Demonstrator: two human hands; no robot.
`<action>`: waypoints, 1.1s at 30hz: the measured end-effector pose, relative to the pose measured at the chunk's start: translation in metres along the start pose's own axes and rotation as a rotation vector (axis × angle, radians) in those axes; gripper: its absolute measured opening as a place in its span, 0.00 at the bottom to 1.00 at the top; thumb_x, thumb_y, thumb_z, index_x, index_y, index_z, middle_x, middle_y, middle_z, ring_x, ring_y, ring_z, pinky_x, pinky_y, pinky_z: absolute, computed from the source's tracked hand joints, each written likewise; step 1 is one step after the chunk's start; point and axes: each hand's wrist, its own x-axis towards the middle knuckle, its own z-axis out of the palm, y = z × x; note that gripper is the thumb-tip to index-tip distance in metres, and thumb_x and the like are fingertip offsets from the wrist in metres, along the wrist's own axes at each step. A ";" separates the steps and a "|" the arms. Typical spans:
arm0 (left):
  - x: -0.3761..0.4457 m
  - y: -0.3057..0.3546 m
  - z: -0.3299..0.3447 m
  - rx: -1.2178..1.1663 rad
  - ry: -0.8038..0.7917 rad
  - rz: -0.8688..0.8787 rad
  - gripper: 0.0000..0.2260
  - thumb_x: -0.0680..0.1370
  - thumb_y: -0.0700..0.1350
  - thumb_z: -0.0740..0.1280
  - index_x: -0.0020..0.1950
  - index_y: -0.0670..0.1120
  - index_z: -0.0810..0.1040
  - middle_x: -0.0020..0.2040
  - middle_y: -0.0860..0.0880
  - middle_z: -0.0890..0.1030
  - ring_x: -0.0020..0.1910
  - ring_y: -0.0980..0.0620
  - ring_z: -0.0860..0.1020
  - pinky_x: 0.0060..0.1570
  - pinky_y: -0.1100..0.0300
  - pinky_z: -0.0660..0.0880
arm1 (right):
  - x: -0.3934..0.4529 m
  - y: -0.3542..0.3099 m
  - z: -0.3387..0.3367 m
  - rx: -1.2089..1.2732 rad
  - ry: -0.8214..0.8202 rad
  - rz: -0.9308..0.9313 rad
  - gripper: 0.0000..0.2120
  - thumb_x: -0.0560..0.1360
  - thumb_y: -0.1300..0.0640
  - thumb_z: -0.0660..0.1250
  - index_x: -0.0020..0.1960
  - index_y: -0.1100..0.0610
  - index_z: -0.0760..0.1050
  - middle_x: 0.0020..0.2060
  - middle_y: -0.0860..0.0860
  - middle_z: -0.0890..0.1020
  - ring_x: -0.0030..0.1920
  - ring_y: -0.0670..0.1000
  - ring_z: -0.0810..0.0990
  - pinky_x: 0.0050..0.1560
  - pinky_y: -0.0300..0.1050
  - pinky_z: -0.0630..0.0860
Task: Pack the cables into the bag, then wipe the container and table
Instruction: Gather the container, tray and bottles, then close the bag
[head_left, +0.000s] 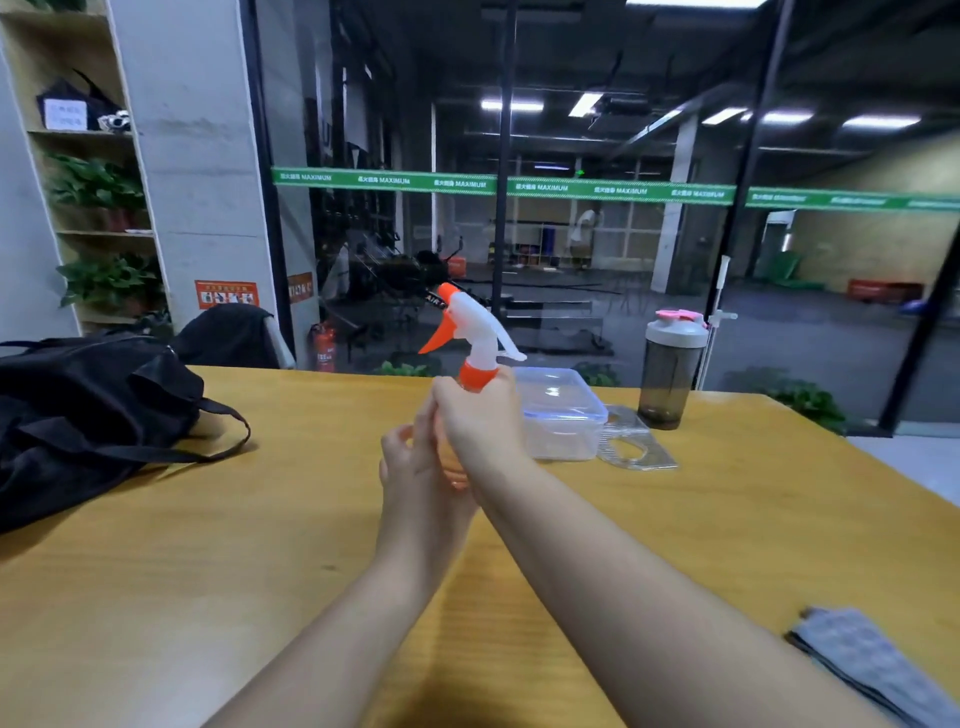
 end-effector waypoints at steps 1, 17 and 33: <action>0.000 0.002 0.006 0.006 -0.031 0.030 0.39 0.58 0.64 0.57 0.67 0.49 0.65 0.63 0.40 0.68 0.62 0.39 0.70 0.58 0.43 0.72 | 0.000 -0.004 -0.007 -0.011 0.020 -0.004 0.27 0.57 0.41 0.62 0.52 0.53 0.70 0.47 0.53 0.80 0.50 0.57 0.79 0.54 0.56 0.76; -0.017 -0.011 0.063 -0.238 -0.257 0.049 0.16 0.75 0.41 0.67 0.59 0.56 0.73 0.61 0.54 0.73 0.55 0.69 0.71 0.46 0.79 0.66 | 0.044 0.051 -0.106 0.086 0.043 0.030 0.06 0.75 0.52 0.67 0.42 0.54 0.73 0.37 0.51 0.78 0.42 0.55 0.79 0.47 0.51 0.77; -0.004 -0.045 0.050 0.393 -0.342 0.354 0.11 0.75 0.52 0.63 0.56 0.54 0.77 0.55 0.59 0.72 0.72 0.51 0.59 0.63 0.71 0.50 | 0.106 0.108 -0.225 -0.195 0.415 0.077 0.07 0.78 0.53 0.64 0.50 0.57 0.71 0.35 0.49 0.74 0.36 0.49 0.72 0.41 0.45 0.68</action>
